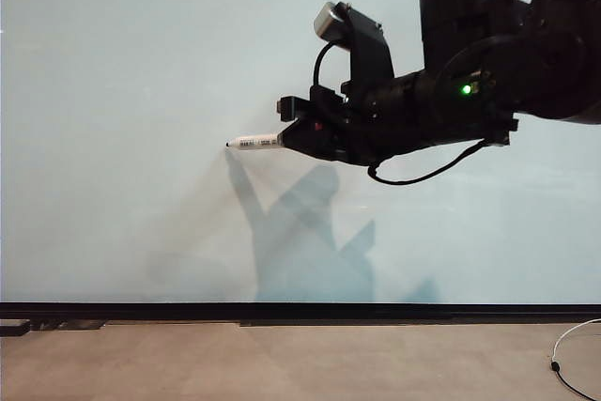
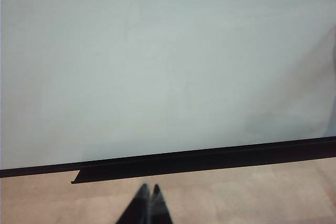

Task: Pick up the pen on the shelf to the right of the whiteboard and draw a straight line.

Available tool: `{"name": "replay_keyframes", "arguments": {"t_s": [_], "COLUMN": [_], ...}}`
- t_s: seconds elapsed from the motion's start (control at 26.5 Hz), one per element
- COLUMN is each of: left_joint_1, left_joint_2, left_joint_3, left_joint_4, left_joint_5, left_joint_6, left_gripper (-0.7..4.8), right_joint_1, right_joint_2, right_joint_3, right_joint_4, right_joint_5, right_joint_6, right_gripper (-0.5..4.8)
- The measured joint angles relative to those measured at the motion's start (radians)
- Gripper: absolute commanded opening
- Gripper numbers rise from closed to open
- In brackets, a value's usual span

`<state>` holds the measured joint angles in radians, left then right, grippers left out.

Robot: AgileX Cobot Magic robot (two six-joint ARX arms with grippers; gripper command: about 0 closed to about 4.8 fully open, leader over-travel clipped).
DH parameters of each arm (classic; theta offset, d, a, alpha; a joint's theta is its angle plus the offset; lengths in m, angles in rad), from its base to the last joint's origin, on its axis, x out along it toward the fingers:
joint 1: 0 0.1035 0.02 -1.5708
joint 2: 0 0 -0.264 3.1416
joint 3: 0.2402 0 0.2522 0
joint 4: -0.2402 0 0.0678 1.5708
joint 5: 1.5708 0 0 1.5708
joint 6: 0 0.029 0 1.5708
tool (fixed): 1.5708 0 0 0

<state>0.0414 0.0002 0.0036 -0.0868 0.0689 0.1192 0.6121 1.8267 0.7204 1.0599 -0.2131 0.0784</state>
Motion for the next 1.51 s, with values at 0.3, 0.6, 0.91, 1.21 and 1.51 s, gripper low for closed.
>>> {"name": "replay_keyframes", "arguments": {"t_s": [0.3, 0.6, 0.91, 1.21, 1.51], "left_joint_1": [0.000, 0.000, 0.000, 0.000, 0.000], "left_joint_2": [0.000, 0.000, 0.000, 0.000, 0.000], "left_joint_3": [0.000, 0.000, 0.000, 0.000, 0.000], "left_joint_4": [0.000, 0.000, 0.000, 0.000, 0.000], "left_joint_5": [0.000, 0.000, 0.000, 0.000, 0.000], "left_joint_6": [0.000, 0.000, 0.000, 0.000, 0.000], "left_gripper": [-0.05, -0.05, -0.05, -0.05, -0.05], "right_joint_1": [-0.006, -0.018, -0.035, -0.041, -0.094], "right_joint_2": [0.005, 0.005, 0.005, -0.002, -0.071], "right_joint_3": [0.001, 0.000, -0.002, -0.029, -0.129], "right_joint_4": [-0.003, 0.001, 0.020, 0.042, 0.072], "right_joint_5": [0.035, 0.032, 0.018, 0.023, 0.039], "right_joint_6": [0.000, -0.001, -0.001, -0.001, -0.008], "right_gripper": [-0.04, -0.04, -0.04, -0.04, -0.04]}}
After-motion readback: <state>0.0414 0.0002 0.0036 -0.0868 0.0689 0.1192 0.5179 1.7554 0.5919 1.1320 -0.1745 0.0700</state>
